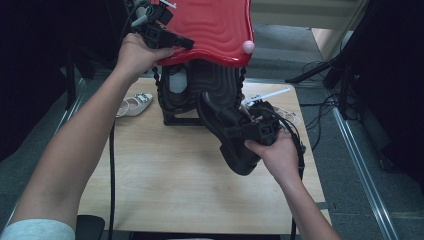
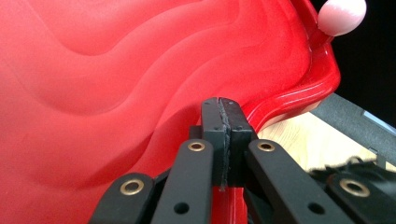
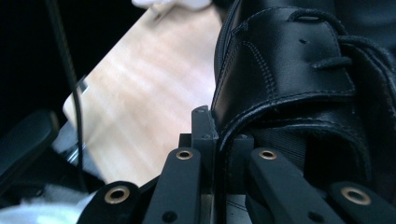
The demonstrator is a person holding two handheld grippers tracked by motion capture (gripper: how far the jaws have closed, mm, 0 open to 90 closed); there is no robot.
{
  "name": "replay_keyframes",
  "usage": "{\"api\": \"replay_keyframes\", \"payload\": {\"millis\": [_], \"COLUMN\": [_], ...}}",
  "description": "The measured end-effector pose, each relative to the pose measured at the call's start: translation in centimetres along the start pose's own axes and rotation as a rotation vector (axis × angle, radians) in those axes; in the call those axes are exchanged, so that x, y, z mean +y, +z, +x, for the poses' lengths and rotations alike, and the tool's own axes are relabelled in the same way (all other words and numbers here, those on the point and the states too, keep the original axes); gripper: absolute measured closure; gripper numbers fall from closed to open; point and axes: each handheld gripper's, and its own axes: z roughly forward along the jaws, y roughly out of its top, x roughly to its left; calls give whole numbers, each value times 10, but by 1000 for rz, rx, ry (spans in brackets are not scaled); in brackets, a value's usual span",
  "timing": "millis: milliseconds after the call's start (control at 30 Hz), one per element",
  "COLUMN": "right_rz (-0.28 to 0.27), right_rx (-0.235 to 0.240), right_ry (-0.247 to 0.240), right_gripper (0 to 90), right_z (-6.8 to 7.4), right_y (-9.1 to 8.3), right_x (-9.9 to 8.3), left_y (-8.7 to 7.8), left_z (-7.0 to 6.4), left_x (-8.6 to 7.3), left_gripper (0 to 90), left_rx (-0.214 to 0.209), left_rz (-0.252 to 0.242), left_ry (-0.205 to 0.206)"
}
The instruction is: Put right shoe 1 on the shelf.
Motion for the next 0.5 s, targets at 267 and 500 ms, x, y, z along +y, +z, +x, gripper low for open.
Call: {"api": "replay_keyframes", "payload": {"millis": [267, 500], "right_rz": [-98, -187], "right_rx": [-76, -252], "right_ry": [3, 0], "right_gripper": [869, 866], "right_z": [-11, -14], "right_y": [16, 50], "right_x": [28, 43], "left_y": [-1, -2], "left_z": [3, 2], "left_x": [1, 0], "left_gripper": [900, 900], "left_rx": [-13, -9], "left_rz": [11, 21], "left_ry": [-23, -23]}}
